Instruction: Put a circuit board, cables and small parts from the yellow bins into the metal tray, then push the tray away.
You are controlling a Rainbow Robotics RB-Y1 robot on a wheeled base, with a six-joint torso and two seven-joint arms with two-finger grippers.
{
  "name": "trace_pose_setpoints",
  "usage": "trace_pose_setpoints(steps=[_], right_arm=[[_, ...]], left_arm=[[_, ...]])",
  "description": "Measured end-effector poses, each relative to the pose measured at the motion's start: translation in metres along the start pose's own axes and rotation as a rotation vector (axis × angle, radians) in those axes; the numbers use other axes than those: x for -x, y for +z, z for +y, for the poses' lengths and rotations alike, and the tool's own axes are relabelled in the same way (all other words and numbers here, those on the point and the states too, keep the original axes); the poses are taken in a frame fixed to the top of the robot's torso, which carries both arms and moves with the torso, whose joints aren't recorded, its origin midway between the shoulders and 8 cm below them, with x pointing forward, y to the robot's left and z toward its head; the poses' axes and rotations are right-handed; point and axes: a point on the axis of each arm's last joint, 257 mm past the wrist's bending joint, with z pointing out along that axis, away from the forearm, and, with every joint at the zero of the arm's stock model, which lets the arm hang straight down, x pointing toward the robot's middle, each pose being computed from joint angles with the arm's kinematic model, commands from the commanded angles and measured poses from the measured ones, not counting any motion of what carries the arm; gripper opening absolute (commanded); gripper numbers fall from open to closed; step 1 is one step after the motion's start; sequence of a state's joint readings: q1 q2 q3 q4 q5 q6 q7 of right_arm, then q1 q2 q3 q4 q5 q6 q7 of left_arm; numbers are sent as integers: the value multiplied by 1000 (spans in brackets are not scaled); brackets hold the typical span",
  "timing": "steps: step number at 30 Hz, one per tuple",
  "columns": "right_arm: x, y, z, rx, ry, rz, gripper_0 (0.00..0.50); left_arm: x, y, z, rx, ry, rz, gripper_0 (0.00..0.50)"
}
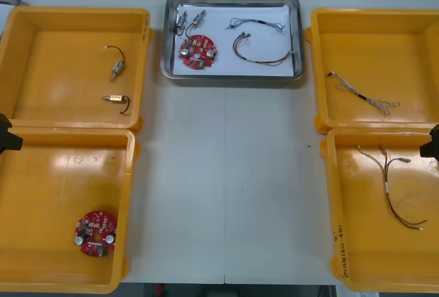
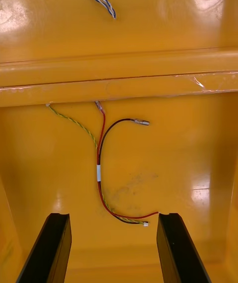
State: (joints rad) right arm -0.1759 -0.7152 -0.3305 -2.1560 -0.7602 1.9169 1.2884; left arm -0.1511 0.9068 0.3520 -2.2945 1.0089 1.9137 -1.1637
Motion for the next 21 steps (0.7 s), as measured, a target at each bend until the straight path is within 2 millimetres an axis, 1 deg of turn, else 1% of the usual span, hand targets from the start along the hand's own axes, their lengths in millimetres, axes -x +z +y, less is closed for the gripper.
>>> trace_pose_setpoints(steps=[21], right_arm=[[-1, 0, 2, 6, -2, 2, 500]], left_arm=[[0, 0, 0, 0, 0, 0, 500]])
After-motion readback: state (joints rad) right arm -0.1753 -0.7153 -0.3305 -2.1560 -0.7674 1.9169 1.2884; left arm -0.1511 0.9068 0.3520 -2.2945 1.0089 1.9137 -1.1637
